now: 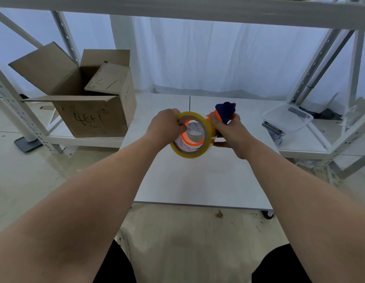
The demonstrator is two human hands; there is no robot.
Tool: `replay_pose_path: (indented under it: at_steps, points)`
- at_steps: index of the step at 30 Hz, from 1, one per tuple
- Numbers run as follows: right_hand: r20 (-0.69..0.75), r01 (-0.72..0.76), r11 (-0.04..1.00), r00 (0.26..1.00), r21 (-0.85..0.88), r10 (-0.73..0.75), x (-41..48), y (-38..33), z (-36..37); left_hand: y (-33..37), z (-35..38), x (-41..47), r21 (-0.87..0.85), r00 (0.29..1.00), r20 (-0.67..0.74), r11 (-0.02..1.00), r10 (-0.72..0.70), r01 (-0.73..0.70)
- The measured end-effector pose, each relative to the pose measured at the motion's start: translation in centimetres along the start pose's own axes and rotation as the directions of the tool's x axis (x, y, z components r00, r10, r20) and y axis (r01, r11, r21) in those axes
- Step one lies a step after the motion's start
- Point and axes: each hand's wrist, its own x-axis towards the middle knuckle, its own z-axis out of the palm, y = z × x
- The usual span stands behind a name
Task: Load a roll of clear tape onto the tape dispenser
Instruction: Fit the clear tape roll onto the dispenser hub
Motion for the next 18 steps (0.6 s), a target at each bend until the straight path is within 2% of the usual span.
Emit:
replay_pose_path:
  at_steps: [5,9,12,15,18]
  points:
    - [0.027,0.03,0.983,0.999,-0.178,-0.025,-0.15,0.48,-0.47,-0.1,-0.33,-0.14,0.039,1.0,-0.021,0.999,-0.005,0.006]
    - [0.053,0.033,0.991,0.998,-0.128,-0.026,-0.03,0.41,-0.27,-0.44,-0.11,-0.04,0.061,1.0,-0.002,0.998,-0.025,0.026]
    - [0.083,0.004,0.992,0.996,-0.123,0.007,0.09,0.65,-0.24,-0.2,0.0,0.05,0.073,0.993,0.09,0.994,-0.082,0.076]
    - [0.025,-0.066,0.997,0.997,-0.038,0.067,0.12,0.77,-0.35,0.32,-0.03,-0.2,-0.076,0.963,0.235,0.985,-0.134,0.156]
    - [-0.033,-0.081,0.997,0.996,0.007,0.081,0.13,0.69,-0.26,0.12,-0.01,-0.47,-0.208,0.956,0.27,0.962,-0.118,0.177]
